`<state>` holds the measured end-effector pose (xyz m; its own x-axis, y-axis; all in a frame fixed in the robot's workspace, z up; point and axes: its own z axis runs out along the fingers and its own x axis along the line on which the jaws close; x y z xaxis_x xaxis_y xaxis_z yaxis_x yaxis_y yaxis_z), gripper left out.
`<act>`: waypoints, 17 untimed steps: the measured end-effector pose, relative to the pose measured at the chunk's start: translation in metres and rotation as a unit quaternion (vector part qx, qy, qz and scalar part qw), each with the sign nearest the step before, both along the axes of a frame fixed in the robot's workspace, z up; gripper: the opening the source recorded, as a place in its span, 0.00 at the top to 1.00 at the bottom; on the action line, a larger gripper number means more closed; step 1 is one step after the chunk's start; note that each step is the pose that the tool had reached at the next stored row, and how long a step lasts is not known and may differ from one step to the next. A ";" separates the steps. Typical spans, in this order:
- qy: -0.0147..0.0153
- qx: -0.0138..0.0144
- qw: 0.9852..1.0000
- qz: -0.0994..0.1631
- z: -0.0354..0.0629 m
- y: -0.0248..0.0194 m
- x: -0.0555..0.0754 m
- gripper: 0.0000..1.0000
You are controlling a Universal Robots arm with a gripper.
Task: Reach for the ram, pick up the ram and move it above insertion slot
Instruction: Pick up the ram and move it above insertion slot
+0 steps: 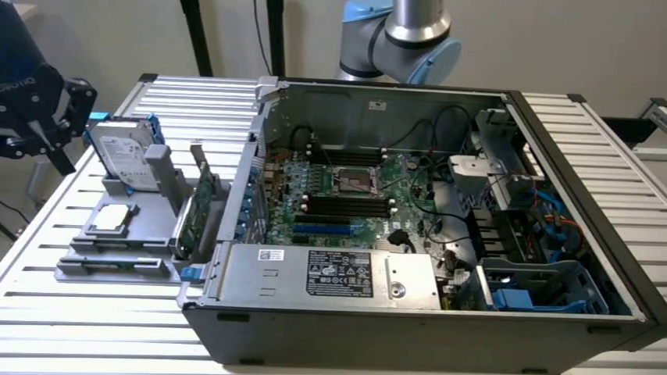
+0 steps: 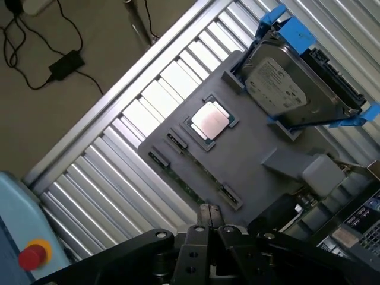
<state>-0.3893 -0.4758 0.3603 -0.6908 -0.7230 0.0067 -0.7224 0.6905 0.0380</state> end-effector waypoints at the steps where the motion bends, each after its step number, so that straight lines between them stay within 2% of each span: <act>1: 0.000 0.000 1.000 0.009 0.0000 0.0000 0.000 0.89; 5: 0.000 0.000 0.999 0.045 0.0000 0.0000 0.000 0.89; 9: 0.000 0.000 0.997 0.081 0.0000 0.0000 0.000 0.89; 13: 0.000 0.000 0.993 0.118 0.0000 0.0000 0.000 0.89; 17: 0.000 0.000 0.988 0.154 0.0000 0.0000 0.000 0.89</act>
<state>-0.3893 -0.4758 0.3603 -0.4381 -0.8989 0.0067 -0.8981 0.4381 0.0380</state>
